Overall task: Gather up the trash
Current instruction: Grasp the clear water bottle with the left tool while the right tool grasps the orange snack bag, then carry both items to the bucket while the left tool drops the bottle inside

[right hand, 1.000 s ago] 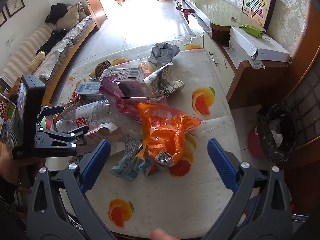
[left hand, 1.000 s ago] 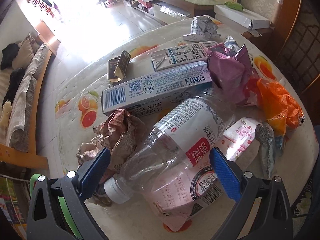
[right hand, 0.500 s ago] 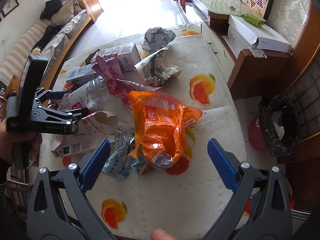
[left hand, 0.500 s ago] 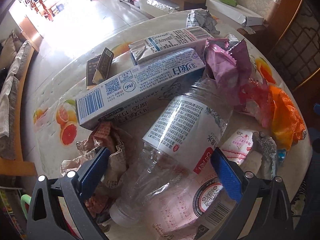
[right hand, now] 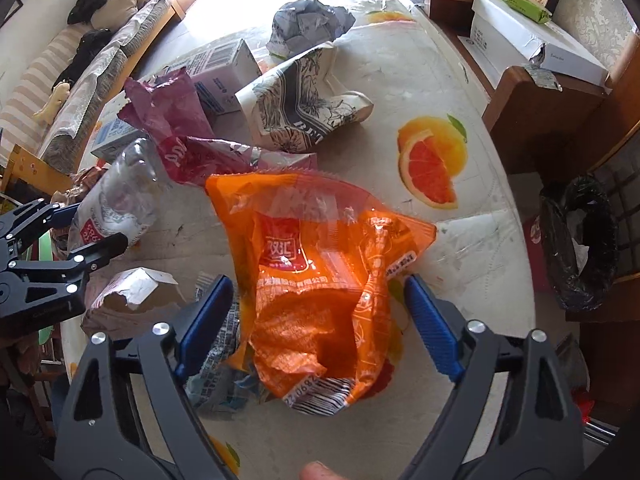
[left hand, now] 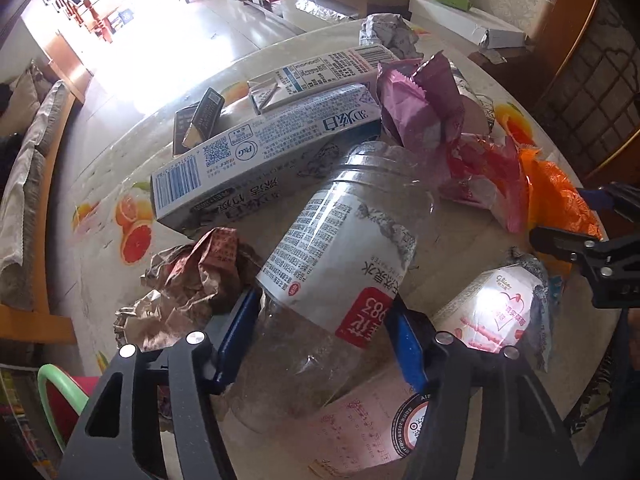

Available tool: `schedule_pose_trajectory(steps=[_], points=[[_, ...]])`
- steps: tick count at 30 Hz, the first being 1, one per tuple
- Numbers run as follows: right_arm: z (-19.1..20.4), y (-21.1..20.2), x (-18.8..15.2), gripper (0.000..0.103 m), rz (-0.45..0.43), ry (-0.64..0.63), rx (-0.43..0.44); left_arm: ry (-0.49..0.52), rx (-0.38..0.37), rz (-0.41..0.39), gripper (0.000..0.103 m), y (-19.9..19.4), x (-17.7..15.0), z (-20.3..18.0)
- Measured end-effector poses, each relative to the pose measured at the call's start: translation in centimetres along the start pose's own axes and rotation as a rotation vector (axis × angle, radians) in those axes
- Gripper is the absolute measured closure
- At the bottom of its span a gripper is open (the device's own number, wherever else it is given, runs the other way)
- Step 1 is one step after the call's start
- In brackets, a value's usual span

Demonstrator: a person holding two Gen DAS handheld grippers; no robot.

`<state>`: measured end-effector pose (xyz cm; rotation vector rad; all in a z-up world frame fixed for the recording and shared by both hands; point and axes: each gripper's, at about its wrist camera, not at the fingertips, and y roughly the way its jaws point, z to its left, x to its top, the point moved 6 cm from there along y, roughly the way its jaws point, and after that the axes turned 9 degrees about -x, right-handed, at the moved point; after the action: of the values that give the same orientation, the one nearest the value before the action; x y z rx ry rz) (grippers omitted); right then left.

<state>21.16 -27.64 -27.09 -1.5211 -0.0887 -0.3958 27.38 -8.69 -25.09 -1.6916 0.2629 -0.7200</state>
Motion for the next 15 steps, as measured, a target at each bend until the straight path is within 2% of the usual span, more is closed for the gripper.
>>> schedule_pose_trajectory(steps=[1, 2, 6, 10, 15], points=[[0.1, 0.2, -0.1, 0.031, 0.008, 0.000, 0.007, -0.006, 0.003, -0.013, 0.044, -0.4, -0.2, 0.1], [0.1, 0.4, -0.3, 0.035, 0.013, -0.001, 0.010, -0.010, 0.007, -0.025, 0.044, -0.8, -0.2, 0.1], [0.1, 0.0, -0.6, 0.042, -0.001, 0.005, 0.030, -0.040, 0.004, -0.078, 0.044, -2.4, -0.6, 0.5], [0.4, -1.4, -0.6, 0.046, -0.028, 0.004, 0.041, -0.088, -0.027, -0.131, 0.044, -3.8, -0.5, 0.3], [0.6, -3.7, -0.6, 0.047, -0.080, -0.006, 0.028, -0.122, -0.045, -0.186, 0.044, -5.9, -0.9, 0.2]])
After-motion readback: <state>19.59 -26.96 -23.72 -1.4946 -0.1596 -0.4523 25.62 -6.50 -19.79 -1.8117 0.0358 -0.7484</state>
